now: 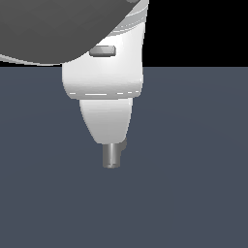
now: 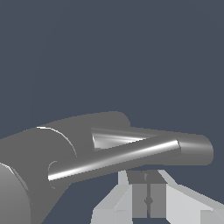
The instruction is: Turn on the faucet by rotating a designated handle.
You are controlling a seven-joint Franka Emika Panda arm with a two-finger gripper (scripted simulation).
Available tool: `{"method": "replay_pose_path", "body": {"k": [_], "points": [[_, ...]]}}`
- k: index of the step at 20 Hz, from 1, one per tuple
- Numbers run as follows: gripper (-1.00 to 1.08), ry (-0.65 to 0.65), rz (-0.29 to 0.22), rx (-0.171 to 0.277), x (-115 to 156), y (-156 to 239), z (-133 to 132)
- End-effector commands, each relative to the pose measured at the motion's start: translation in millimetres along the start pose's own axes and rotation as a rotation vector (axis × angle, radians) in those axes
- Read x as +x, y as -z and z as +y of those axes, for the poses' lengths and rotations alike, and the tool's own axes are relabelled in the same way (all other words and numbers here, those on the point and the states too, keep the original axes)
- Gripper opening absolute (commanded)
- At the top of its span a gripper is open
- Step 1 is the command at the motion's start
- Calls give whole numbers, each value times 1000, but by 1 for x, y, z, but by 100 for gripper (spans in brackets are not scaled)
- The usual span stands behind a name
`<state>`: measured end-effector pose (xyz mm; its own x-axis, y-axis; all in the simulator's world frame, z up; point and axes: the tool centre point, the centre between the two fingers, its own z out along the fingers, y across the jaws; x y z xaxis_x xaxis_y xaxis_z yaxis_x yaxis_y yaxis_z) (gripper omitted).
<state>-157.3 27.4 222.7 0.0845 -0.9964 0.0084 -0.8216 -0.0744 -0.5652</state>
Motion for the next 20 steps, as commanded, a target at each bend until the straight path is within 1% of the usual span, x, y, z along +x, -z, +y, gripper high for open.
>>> {"method": "replay_pose_path", "body": {"k": [1, 7, 8, 20], "points": [[-100, -29, 14, -6, 16, -1, 4], [-100, -30, 15, -7, 26, -1, 6], [-100, 1, 0, 1, 13, 0, 1], [-100, -16, 9, -4, 53, 0, -23]]}}
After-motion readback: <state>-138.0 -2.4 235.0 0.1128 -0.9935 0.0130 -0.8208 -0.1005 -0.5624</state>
